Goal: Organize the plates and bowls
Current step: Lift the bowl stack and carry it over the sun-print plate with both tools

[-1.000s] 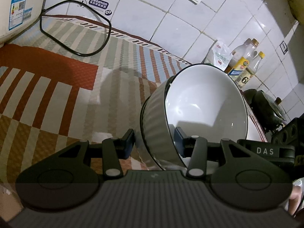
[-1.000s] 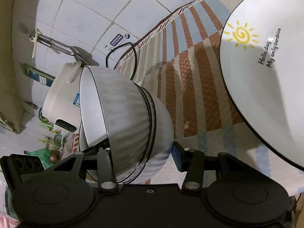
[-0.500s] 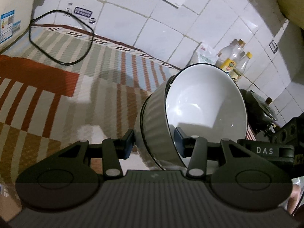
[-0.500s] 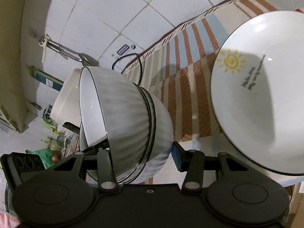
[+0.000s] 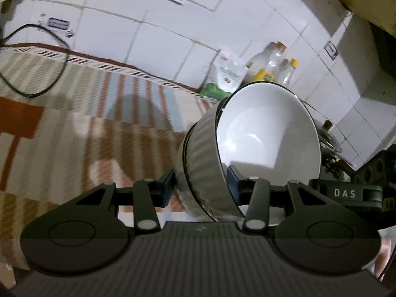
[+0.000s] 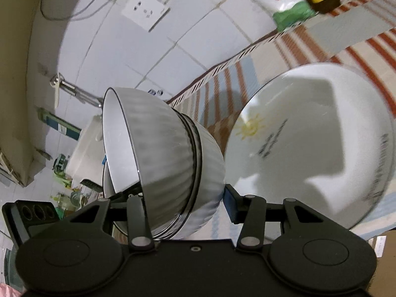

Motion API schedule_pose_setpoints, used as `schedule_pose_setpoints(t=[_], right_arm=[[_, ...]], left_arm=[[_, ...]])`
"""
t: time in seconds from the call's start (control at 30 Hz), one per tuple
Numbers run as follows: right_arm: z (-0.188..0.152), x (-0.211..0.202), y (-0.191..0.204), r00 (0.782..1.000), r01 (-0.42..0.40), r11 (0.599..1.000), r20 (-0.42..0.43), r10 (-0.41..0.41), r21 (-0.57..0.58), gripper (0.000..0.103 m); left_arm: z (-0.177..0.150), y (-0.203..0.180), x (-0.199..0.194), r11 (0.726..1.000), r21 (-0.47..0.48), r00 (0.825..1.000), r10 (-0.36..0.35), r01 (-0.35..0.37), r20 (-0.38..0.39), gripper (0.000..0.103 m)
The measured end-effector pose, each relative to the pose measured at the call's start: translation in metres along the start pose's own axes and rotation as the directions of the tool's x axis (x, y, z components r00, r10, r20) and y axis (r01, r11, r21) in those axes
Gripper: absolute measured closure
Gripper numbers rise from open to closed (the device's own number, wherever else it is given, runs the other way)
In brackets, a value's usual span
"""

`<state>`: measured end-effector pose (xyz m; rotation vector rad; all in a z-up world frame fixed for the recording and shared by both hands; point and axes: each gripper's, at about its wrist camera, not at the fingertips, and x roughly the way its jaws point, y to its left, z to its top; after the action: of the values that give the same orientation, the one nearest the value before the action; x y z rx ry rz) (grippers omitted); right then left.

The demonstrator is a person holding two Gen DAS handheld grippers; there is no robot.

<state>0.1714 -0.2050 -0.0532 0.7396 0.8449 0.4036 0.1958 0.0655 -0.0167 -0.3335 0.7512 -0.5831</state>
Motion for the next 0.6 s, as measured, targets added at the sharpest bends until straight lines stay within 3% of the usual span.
schedule_pose_setpoints(t=[0.27, 0.6], right_arm=[[0.011, -0.024, -0.035, 1.000, 0.025, 0.999, 0.016, -0.025, 0.036, 0.051], [0.019, -0.026, -0.063, 0.999, 0.049, 0.997, 0.002, -0.049, 0.063, 0.051]], left_arm=[[-0.012, -0.030, 0.036, 1.000, 0.018, 0.999, -0.024, 0.025, -0.032, 0.059], [-0.017, -0.037, 0.067, 1.000, -0.004, 0.997, -0.030, 0.030, -0.071, 0.059]])
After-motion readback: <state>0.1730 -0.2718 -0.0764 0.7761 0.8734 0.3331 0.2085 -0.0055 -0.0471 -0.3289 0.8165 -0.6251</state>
